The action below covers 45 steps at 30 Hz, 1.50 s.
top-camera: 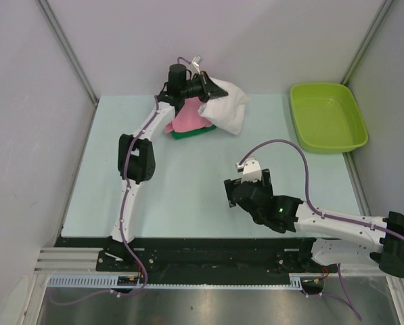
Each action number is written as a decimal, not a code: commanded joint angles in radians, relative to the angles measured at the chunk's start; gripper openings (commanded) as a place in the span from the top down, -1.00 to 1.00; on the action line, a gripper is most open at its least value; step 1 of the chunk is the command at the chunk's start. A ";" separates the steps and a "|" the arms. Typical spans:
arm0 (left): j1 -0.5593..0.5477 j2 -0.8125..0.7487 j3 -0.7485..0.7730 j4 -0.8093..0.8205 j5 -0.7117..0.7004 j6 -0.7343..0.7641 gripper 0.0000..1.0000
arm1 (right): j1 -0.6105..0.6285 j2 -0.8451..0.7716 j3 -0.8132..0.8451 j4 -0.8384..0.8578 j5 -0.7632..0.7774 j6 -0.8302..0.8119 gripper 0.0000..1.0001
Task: Fold and stack the t-shirts
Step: Neatly place the folded tshirt to the corner
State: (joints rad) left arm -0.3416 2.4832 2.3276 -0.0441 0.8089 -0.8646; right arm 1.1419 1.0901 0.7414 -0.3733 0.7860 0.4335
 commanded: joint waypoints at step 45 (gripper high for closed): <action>0.378 -0.260 -0.559 -0.038 -0.371 -0.056 -1.00 | 0.036 0.014 -0.025 0.077 -0.085 0.034 -0.99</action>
State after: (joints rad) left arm 0.0296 2.3047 1.7580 0.1547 0.5804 -0.9886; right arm 1.1744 1.1370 0.7162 -0.3157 0.6956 0.4675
